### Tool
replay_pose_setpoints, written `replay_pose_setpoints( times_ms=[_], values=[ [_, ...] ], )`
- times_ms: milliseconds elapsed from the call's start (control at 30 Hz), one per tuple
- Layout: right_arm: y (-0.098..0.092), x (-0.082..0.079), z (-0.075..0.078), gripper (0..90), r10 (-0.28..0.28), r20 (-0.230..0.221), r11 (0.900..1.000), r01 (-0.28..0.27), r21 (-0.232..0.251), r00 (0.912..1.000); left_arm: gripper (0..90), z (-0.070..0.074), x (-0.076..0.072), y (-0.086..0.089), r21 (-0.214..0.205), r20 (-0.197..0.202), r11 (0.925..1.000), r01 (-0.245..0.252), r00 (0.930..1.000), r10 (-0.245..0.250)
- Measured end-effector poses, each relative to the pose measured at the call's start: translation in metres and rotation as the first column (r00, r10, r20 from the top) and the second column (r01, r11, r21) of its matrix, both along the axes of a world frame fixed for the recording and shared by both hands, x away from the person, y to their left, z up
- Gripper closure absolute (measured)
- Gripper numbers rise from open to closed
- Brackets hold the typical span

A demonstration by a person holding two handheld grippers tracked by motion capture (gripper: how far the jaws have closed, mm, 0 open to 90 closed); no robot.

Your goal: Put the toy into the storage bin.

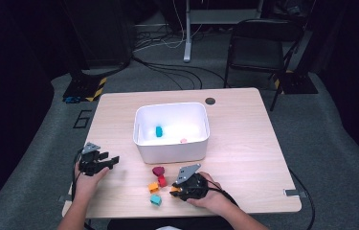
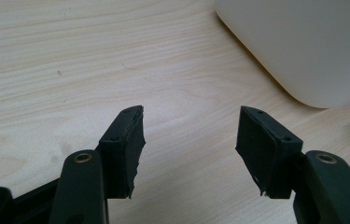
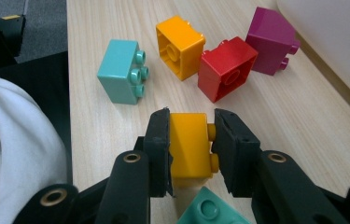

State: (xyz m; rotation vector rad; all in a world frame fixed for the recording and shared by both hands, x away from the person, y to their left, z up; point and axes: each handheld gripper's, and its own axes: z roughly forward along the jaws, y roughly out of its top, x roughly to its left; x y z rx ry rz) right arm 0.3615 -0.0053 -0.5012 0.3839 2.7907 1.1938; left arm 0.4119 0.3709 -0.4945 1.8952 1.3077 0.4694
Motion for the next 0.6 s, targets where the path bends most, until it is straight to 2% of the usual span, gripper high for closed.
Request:
replay_pose_setpoints(
  times_ms=[333,600],
  values=[
    [-0.001,0.000,0.009,66.8,0.005,0.008,0.9997,-0.005,0.022,1.0000,41.2,0.000,0.000,0.000,-0.001,-0.001,1.0000,-0.001,1.0000,0.001],
    [-0.005,0.005,0.019,66.9,-0.013,-0.005,0.9985,0.013,0.053,0.9999,41.2,0.000,0.000,0.001,-0.002,0.000,1.0000,-0.002,1.0000,0.002]
  ],
)
